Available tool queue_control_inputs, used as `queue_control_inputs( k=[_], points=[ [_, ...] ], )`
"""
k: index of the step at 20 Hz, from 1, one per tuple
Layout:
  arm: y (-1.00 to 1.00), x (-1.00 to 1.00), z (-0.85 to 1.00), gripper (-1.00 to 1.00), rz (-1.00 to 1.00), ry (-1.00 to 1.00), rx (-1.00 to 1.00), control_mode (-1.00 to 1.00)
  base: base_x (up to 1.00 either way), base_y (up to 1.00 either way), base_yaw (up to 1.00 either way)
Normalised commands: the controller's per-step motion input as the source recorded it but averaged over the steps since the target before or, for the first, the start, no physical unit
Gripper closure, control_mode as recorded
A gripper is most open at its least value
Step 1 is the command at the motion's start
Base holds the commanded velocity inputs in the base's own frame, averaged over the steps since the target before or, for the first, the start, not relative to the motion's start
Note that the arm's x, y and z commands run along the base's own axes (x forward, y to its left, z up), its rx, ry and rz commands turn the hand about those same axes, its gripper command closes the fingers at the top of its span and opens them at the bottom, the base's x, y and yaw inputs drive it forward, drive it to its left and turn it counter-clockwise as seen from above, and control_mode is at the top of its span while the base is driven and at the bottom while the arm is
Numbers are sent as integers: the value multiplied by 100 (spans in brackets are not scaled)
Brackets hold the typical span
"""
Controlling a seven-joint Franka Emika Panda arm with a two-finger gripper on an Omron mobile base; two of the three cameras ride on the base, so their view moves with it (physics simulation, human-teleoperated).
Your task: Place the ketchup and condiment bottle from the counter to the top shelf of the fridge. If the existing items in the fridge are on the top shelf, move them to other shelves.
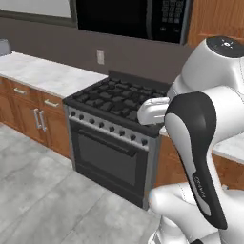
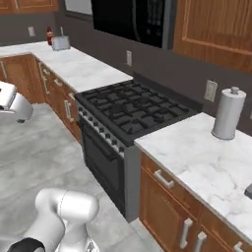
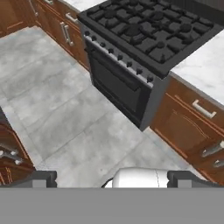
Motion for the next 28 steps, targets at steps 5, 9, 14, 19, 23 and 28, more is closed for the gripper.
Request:
queue_control_inputs(
  k=[5,9,14,19,23,28],
  points=[
    [0,0,0,-100,0,0,0,100,49,0,87],
    [0,0,0,-100,0,0,0,100,76,6,75],
    [0,0,0,-100,0,0,0,100,100,8,35],
    [0,0,0,-100,0,0,0,100,100,0,19],
    [0,0,0,-100,0,0,0,100,100,0,17],
    [0,0,0,-100,0,0,0,100,100,0,18]
  ],
)
